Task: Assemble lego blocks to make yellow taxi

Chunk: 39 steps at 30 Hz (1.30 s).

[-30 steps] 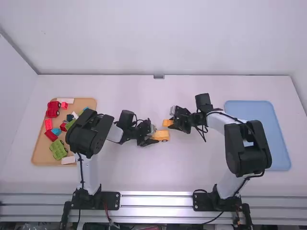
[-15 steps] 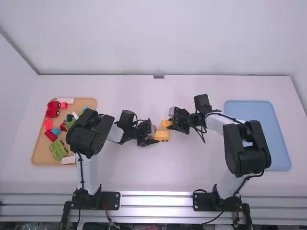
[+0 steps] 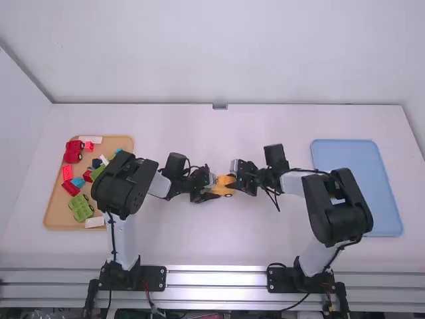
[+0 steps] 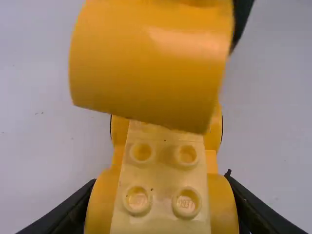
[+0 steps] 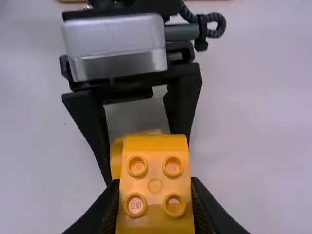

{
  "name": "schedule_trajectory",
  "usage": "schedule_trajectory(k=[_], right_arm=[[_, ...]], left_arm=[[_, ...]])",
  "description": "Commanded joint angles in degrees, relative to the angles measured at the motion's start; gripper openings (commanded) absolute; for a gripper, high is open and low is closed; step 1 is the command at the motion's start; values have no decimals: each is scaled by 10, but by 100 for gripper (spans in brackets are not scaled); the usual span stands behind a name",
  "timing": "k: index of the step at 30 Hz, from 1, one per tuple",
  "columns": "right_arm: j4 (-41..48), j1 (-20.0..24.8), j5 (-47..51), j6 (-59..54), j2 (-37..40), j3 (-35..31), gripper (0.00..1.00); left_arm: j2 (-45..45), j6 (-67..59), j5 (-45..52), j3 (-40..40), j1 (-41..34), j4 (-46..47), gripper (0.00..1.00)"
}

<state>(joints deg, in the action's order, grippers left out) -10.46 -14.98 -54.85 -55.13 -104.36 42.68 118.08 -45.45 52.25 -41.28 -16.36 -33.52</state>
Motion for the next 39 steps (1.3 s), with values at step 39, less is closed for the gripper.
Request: schedule_trajectory(k=[39], right_arm=[[90, -20, -6, -95, -83, 84, 16]], left_arm=[[10, 2, 28, 4, -5, 2, 35]])
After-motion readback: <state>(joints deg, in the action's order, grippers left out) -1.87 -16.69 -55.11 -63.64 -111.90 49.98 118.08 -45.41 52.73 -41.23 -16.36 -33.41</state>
